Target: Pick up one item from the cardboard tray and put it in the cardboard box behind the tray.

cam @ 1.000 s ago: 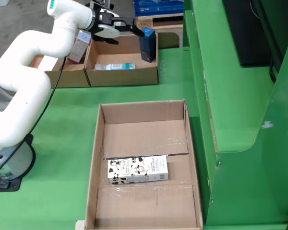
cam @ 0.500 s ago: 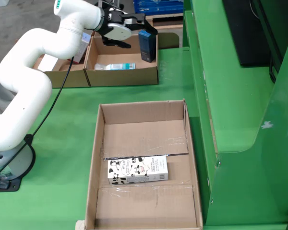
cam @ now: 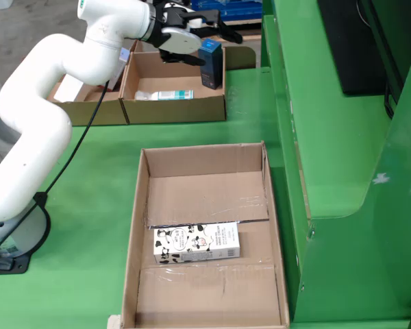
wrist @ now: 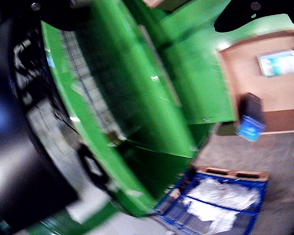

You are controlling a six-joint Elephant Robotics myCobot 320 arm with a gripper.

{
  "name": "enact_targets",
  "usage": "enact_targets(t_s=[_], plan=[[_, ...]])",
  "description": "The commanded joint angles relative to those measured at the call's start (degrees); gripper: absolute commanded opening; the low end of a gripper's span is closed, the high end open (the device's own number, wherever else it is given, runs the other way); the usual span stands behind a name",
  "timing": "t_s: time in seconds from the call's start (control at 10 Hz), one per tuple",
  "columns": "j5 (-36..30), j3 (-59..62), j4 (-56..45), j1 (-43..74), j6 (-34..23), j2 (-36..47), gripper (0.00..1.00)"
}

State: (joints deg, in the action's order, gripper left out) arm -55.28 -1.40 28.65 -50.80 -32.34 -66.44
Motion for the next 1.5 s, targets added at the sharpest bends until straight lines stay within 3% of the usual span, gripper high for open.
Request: enact_targets(t_s=[0.0,0.9,1.4], plan=[[0.66,1.4,0.69,5.46,1.78,5.1,1.0],[0.64,1.4,0.7,12.43,13.21,10.51,1.0],[0.62,1.4,0.71,15.71,16.48,13.7,1.0]])
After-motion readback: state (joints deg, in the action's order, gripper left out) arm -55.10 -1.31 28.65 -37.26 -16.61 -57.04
